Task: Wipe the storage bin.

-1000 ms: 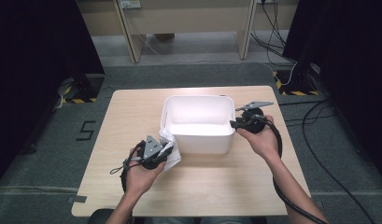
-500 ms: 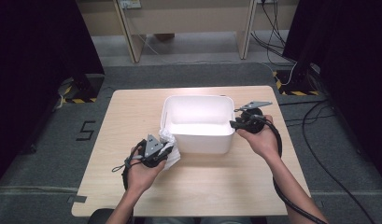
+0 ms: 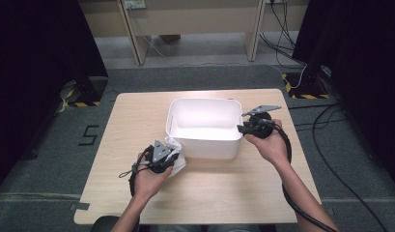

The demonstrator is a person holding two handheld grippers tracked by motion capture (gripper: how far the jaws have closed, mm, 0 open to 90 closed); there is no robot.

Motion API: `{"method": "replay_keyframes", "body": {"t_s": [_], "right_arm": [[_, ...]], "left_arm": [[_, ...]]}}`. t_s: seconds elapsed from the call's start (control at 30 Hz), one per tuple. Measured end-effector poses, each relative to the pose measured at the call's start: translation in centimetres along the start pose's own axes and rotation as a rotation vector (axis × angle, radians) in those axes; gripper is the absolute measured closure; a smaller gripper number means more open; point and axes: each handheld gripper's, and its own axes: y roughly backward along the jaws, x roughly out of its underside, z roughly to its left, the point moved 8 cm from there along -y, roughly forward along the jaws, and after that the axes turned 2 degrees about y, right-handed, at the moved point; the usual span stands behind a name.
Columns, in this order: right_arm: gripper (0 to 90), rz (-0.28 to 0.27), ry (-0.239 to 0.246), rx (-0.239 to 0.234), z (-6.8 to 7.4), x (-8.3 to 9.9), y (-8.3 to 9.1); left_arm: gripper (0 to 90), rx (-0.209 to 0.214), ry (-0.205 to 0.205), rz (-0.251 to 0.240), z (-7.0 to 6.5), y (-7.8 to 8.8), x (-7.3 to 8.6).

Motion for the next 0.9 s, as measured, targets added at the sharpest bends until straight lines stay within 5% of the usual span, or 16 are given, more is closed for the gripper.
{"method": "replay_keyframes", "body": {"t_s": [0.9], "right_arm": [[68.2, -0.004, -0.012, 0.002, 0.2, 0.0, -0.1]], "left_arm": [[78.3, 0.021, -0.001, 0.068, -0.8, -2.3, 1.7]]}}
